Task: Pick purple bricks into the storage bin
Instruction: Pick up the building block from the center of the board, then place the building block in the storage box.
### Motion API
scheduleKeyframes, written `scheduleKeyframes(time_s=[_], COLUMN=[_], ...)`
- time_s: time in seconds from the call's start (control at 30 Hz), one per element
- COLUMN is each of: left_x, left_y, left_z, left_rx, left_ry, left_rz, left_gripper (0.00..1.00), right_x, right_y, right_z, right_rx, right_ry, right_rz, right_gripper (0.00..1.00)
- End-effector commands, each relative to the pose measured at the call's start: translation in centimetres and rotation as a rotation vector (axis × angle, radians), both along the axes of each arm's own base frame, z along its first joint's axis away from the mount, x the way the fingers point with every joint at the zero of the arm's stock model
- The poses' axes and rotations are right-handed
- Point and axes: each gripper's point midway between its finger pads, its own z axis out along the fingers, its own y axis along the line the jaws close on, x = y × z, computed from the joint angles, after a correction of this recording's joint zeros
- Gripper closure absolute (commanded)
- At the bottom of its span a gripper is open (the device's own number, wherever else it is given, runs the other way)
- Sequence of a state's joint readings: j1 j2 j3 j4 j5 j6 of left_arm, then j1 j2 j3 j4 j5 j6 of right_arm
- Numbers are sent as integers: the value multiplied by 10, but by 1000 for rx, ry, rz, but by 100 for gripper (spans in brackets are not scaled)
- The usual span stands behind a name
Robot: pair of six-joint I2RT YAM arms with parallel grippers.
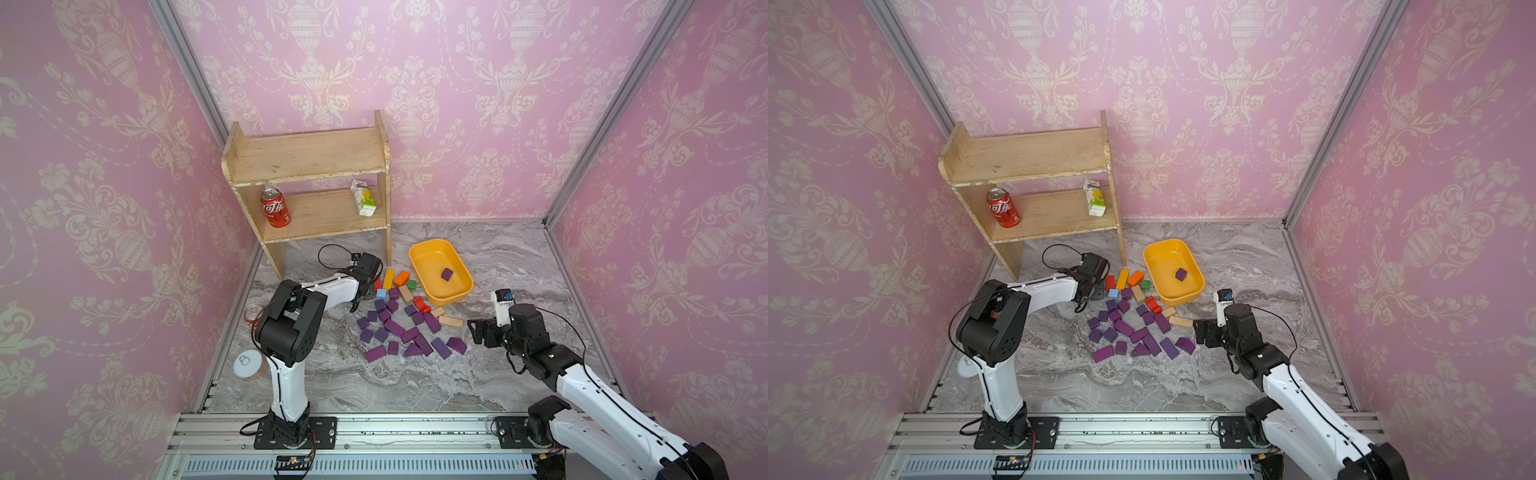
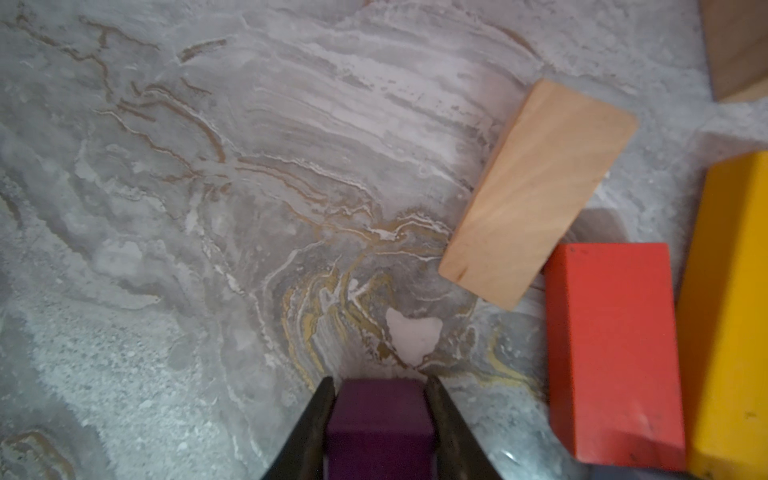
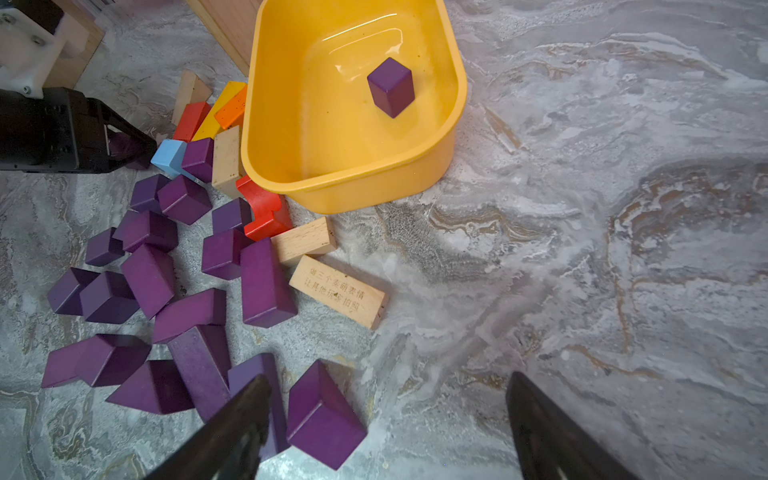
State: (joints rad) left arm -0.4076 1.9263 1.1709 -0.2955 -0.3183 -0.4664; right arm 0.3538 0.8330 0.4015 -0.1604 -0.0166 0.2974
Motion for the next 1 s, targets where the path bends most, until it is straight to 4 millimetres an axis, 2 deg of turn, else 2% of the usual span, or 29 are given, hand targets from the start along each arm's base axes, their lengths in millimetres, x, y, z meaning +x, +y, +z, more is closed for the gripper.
scheduleKeyframes(time_s=[0.0,0.1,0.2,0.23,0.33,0.4,0.53,0.67,0.83,0.97], left_x=[0,2,3,3,2,0,-6,-8,0,8], left_y=[0,1,2,3,1,-6,-51,-97,-127,-168], left_z=[-11,-12,-11,-9,3,20,78,120,144,149], left_rx=[-21,-21,-16,-13,-32,-33,78,33,-51,-176], left_ry=[22,10,15,14,-10,-29,-77,-133,-202,-233], left_rz=[7,5,-2,-3,-10,-29,-204,-309,-343,-400], left_gripper=[70,77,97,100,100,100,100,100,100,100], right_x=[0,0,0,0,0,1,0,0,0,0], right_y=[-5,-6,-7,-8,-7,-8,-17,-13,-14,-19], right_z=[-2,-4,-5,-6,-4,-3,-16,-25,-26,-31], right_rx=[6,6,0,-1,5,8,-20,-11,-19,-17], right_ry=[-1,2,6,6,3,-1,32,49,55,33], right_rz=[-40,-45,-51,-53,-56,-60,-110,-98,-104,-126], right_gripper=[10,11,11,10,10,10,9,8,8,8])
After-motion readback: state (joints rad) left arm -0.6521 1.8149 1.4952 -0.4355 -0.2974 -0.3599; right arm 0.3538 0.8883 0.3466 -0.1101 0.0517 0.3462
